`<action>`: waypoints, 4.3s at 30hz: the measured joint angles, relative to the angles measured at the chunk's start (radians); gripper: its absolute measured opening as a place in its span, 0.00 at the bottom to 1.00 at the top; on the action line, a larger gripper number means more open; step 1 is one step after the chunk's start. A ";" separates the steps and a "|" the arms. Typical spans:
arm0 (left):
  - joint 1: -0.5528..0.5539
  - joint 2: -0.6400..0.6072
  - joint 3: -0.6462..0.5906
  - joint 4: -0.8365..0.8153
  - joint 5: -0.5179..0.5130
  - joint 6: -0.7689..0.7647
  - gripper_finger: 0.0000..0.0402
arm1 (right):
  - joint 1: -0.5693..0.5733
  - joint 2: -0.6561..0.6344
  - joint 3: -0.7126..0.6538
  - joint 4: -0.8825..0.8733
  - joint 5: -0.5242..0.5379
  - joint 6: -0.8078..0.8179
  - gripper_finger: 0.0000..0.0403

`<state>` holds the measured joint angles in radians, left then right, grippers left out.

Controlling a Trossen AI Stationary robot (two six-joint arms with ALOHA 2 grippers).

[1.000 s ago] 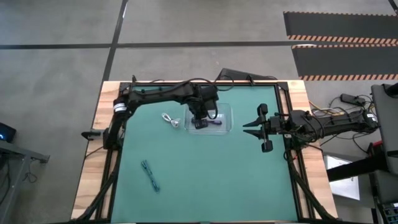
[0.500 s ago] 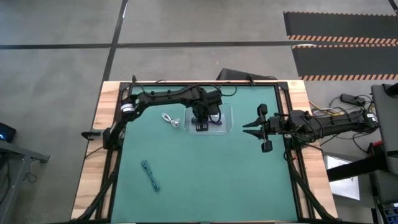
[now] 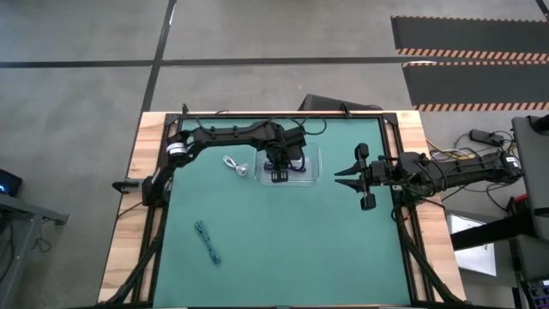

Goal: Pick and place USB-C Cables
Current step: Put the right white charger cable into the transparent container, then put the blue charger cable into the transparent container

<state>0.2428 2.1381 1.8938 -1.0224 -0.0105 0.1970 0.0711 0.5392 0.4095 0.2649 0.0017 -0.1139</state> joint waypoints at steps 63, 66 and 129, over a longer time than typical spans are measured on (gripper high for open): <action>0.000 -0.005 -0.068 0.071 -0.001 -0.010 0.27 | 0.000 0.000 0.000 -0.006 -0.001 -0.001 0.16; -0.005 -0.025 -0.068 0.071 -0.002 -0.020 0.27 | 0.000 0.000 0.000 -0.005 0.000 -0.002 0.16; -0.692 -0.592 -0.792 -0.131 0.039 -1.712 0.27 | 0.000 0.001 0.000 -0.030 0.031 -0.070 0.16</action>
<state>-0.4496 1.5460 1.1014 -1.1534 0.0281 -1.5151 0.0711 0.5404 0.4099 0.2346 0.0330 -0.1835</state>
